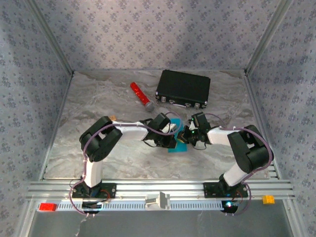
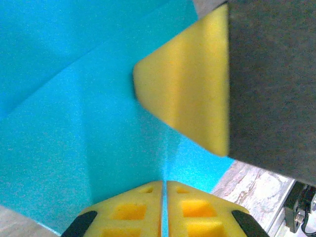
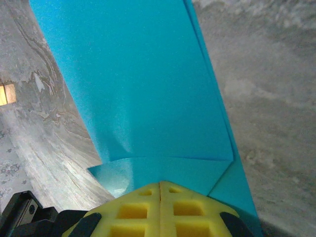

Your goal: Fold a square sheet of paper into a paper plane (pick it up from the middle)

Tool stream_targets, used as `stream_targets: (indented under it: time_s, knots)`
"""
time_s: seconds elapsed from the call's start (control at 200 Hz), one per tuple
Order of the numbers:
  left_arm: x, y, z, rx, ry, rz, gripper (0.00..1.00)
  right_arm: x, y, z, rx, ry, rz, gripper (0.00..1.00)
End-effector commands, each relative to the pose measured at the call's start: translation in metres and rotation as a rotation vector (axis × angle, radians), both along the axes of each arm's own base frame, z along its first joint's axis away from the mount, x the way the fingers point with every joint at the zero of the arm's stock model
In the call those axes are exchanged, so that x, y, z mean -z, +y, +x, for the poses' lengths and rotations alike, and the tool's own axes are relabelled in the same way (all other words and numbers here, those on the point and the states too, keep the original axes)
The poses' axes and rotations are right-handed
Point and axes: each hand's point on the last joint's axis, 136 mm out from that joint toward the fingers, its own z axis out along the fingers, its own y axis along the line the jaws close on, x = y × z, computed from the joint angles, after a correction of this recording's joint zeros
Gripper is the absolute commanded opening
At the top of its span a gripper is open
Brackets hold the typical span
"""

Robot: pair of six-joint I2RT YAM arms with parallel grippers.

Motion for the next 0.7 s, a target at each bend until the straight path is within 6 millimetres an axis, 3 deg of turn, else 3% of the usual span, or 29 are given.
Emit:
stream_targets:
  time_s: [0.0,0.695]
  knots:
    - [0.009,0.009,-0.015,0.027,0.017,0.039,0.11,0.030,-0.026,-0.020,0.039,0.101,-0.117,0.02]
    - [0.010,0.034,-0.045,0.043,0.028,0.088,0.11,0.032,-0.029,-0.019,0.039,0.103,-0.121,0.02]
